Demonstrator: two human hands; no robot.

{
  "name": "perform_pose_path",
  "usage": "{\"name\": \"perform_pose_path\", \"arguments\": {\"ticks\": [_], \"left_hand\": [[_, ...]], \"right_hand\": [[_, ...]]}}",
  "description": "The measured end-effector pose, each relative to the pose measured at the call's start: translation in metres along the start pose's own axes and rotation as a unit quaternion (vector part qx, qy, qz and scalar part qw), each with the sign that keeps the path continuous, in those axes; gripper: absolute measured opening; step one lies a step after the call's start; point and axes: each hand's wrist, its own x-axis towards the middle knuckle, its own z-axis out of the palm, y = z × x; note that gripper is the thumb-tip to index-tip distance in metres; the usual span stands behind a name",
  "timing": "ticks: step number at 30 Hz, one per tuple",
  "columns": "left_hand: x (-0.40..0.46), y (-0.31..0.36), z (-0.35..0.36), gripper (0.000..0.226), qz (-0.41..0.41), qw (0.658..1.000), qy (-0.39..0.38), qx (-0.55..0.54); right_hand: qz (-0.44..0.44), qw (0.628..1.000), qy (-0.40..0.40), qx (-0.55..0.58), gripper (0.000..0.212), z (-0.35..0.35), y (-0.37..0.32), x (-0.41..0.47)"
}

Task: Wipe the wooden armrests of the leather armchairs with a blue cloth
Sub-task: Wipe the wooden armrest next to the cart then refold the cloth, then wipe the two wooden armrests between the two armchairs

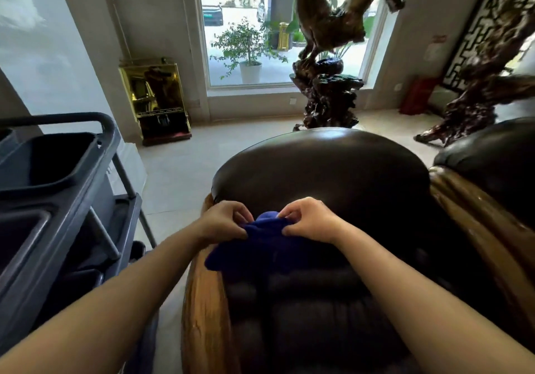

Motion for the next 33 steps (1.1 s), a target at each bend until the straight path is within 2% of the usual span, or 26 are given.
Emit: {"name": "perform_pose_path", "arguments": {"ticks": [8, 14, 19, 26, 33], "left_hand": [[-0.020, 0.170, 0.097, 0.029, 0.091, 0.994, -0.044, 0.038], [-0.025, 0.291, 0.224, 0.028, 0.170, 0.982, -0.061, 0.056], [-0.024, 0.383, 0.314, 0.027, 0.200, 0.976, -0.046, 0.072], [0.011, 0.471, 0.390, 0.029, 0.228, 0.962, -0.045, 0.142], [0.106, 0.519, 0.453, 0.031, 0.232, 0.954, -0.053, 0.183]], "right_hand": [[0.037, 0.995, 0.085, -0.028, 0.031, -0.139, 0.045, -0.161], [0.069, 0.990, 0.120, -0.024, 0.027, -0.235, 0.135, -0.281], [0.076, 0.987, 0.138, -0.040, 0.027, -0.307, 0.199, -0.359], [0.080, 0.984, 0.155, -0.016, 0.026, -0.376, 0.279, -0.404], [0.095, 0.984, 0.151, -0.022, 0.027, -0.434, 0.380, -0.373]]}}
